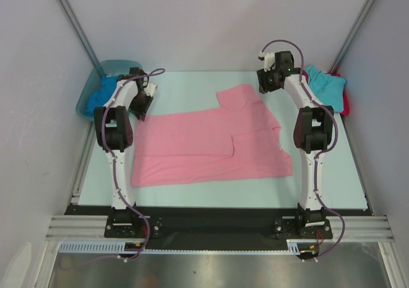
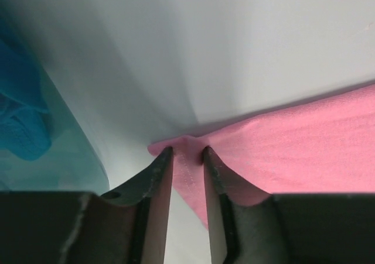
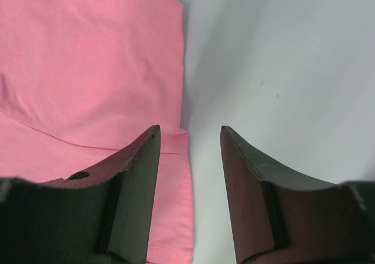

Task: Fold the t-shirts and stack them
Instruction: Fold the tshirt

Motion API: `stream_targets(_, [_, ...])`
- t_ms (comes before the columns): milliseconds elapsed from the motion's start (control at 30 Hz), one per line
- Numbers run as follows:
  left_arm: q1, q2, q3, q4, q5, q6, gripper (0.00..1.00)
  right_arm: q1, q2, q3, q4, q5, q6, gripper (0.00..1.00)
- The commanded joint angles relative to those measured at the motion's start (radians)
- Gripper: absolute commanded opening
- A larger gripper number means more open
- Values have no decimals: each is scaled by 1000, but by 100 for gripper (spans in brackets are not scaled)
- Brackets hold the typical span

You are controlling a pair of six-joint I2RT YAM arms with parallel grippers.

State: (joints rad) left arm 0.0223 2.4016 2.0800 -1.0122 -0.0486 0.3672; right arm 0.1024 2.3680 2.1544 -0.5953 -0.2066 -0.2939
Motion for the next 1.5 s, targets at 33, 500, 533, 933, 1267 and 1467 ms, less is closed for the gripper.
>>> stream_targets(33, [47, 39, 20, 37, -59, 27, 31, 8, -70, 5, 8, 6, -19, 50])
stream_targets(500, [42, 8, 18, 23, -34, 36, 0, 7, -29, 13, 11, 21, -33, 51])
stream_targets(533, [41, 4, 17, 23, -33, 41, 1, 8, -23, 19, 14, 21, -34, 51])
stream_targets(933, [-10, -113, -17, 0, -16, 64, 0, 3, 122, 102, 5, -54, 4, 68])
stream_targets(1267, [-44, -154, -15, -17, -37, 67, 0, -3, 154, 133, 8, -74, 19, 49])
stream_targets(1467, [-62, -148, -12, -19, -42, 62, 0, -7, 145, 128, 8, -74, 12, 26])
